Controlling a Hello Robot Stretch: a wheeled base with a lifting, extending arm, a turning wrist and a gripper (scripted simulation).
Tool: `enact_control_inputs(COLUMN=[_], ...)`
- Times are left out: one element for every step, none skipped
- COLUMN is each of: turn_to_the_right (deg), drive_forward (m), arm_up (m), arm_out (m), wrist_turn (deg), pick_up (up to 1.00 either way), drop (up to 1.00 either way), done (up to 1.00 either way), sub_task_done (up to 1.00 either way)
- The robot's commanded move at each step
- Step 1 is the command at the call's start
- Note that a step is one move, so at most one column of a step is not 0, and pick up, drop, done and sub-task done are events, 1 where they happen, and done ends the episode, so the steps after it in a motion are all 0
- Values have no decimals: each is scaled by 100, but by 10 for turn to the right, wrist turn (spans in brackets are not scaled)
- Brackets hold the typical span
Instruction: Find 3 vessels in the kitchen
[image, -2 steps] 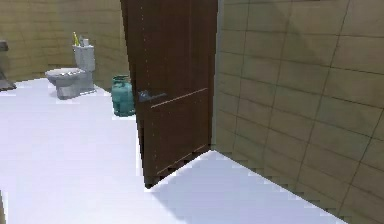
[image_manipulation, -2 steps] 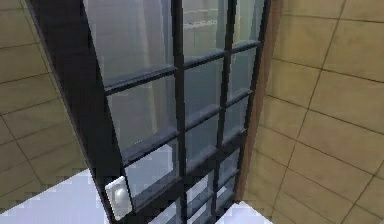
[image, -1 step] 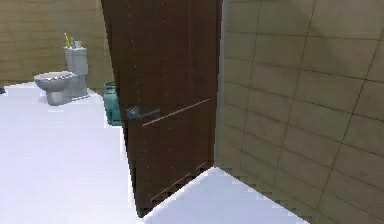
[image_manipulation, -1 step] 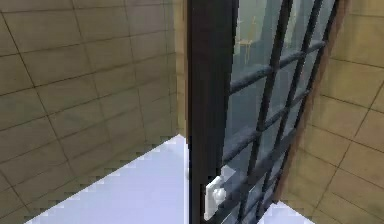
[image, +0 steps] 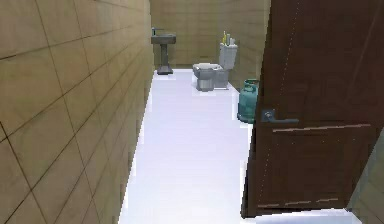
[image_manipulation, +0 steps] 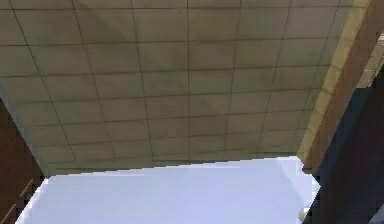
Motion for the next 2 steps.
enact_control_inputs(turn_to_the_right=[0,-30], drive_forward=[100,0], arm_up=[0,0], arm_out=[0,0], wrist_turn=[0,0], pick_up=[0,0], drop=[0,0], done=[0,0], sub_task_done=[0,0])
